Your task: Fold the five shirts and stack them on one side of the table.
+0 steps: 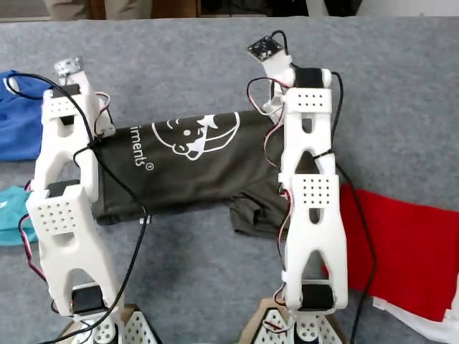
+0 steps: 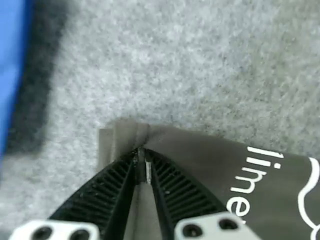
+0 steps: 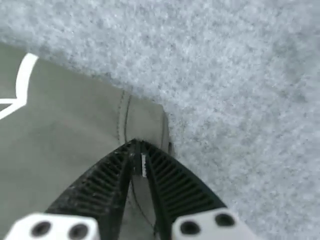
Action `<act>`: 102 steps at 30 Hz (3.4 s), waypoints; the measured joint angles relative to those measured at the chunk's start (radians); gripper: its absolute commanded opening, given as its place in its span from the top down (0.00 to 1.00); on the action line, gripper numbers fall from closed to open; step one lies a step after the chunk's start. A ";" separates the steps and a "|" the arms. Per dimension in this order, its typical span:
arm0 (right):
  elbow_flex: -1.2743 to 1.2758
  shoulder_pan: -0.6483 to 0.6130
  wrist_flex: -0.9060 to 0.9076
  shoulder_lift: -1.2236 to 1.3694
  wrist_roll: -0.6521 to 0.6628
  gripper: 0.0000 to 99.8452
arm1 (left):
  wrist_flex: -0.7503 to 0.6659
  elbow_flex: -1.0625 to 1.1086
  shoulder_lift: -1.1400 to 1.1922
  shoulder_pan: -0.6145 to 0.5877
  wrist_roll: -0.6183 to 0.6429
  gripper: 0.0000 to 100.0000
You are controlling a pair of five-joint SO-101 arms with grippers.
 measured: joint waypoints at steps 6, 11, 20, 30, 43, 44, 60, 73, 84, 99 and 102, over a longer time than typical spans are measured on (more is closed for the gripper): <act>-0.107 0.000 0.115 -0.055 0.017 1.00 | 0.213 -0.219 0.000 0.064 -0.009 0.98; 0.008 0.021 0.123 -0.224 0.017 1.00 | 0.483 -0.445 -0.002 0.127 -0.043 0.98; 0.509 0.057 0.123 -0.646 0.017 1.00 | 0.511 -0.161 -0.213 0.218 -0.069 0.98; 1.076 0.057 0.009 -1.026 0.018 1.00 | 0.017 0.715 -0.658 0.178 -0.160 0.98; 1.766 0.137 -0.499 -1.152 0.112 1.00 | -0.242 1.231 -0.792 0.091 -0.218 0.98; 1.778 0.146 -0.525 -1.137 0.123 1.00 | -0.247 1.243 -0.802 0.083 -0.226 0.98; 1.692 0.184 -0.450 -1.003 0.153 1.00 | -0.169 1.162 -0.807 0.046 -0.269 0.98; 1.880 -0.060 -0.273 -1.448 0.153 1.00 | -0.147 1.246 -1.025 0.035 -0.293 0.98; 2.127 -0.216 -0.456 -1.471 0.092 1.00 | -0.414 1.723 -1.433 -0.140 -0.327 0.98; 2.168 -0.244 -0.565 -1.287 0.057 1.00 | -0.454 1.777 -1.504 -0.183 -0.327 0.98; 2.217 -0.282 -0.568 -1.307 0.057 1.00 | -0.465 1.777 -1.504 -0.183 -0.327 0.98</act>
